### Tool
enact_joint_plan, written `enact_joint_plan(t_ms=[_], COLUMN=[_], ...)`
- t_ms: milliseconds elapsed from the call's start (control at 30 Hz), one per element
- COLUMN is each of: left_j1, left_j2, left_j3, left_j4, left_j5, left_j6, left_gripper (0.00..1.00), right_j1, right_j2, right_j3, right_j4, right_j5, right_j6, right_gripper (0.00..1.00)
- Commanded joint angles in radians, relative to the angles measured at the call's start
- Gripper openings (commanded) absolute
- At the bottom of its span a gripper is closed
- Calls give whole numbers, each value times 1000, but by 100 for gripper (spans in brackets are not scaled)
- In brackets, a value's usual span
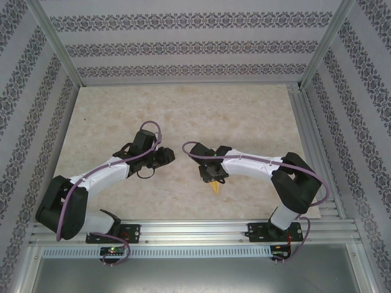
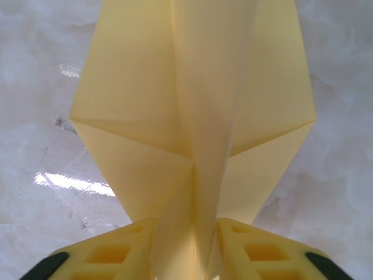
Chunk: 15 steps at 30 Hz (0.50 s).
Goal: Fold a paper plane with a square sheet of paper (fold left side to right side)
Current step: Move the paper plane to the top-center of the table.
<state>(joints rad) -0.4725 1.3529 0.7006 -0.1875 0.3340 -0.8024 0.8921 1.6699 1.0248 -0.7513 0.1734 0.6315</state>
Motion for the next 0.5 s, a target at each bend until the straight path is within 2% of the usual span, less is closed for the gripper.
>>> enact_joint_plan(t_ms=[0,267,467], left_j1=[-8,-8,-9], left_j2=[-22,-26,-25], left_j3=[-8,-3,-4], left_j4=[-6,-16,-22], left_j5=[-9,-13,-16], left_j6=[-3,-1,-2], left_gripper=[33,34,34], right_j1=[-23,-62,-86], right_j2=[-10,-13,-14], right_j3=[-31,-51,-83], right_j4=[29,45,66], right_j5=[-11,-15,-22], right_j6=[4,-17,-26], right_gripper=[29,28,24])
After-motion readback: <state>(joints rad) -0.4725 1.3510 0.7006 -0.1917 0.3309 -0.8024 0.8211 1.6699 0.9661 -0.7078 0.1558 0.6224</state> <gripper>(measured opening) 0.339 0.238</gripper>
